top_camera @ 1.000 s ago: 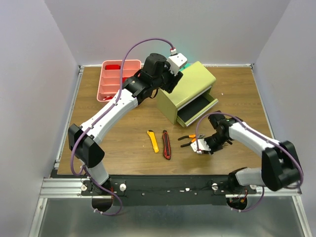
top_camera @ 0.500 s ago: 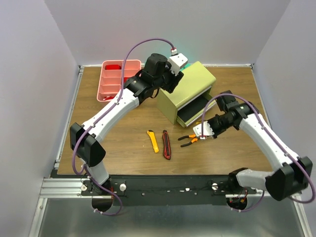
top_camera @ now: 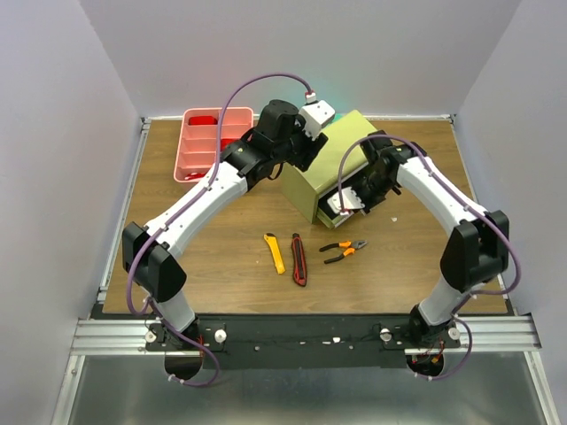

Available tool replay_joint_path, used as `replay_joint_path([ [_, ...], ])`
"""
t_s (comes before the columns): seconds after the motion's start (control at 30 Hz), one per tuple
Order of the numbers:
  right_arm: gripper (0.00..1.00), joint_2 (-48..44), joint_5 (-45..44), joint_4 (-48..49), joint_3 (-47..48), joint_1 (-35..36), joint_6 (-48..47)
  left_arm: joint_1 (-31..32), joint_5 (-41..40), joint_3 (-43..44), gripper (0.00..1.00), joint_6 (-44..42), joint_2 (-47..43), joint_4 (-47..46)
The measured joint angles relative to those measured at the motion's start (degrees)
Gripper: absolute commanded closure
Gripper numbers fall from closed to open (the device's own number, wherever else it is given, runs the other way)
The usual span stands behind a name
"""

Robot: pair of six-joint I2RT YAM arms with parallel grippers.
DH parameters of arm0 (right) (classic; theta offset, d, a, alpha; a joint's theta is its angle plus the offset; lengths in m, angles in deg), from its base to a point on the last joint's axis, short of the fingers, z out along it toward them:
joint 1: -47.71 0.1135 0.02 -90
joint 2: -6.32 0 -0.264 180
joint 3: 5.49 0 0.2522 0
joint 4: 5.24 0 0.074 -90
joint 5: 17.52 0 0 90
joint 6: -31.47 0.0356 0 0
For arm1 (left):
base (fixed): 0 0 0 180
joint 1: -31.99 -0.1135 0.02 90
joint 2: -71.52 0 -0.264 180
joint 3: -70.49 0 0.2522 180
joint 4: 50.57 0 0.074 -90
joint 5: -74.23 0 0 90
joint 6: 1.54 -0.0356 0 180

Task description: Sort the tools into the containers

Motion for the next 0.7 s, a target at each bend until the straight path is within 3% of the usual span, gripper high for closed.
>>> replay_joint_path([
  [0.43,0.99,10.6,-2.6,-3.2,9.7,-0.2,-3.1,0.0,0.0,-0.2,0.34,0.0,-0.1,0.0],
  [0.7,0.92,12.7,-3.7,-3.6,9.8,-0.2,-4.3,0.0,0.0,-0.2,0.33,0.0,-0.1,0.0],
])
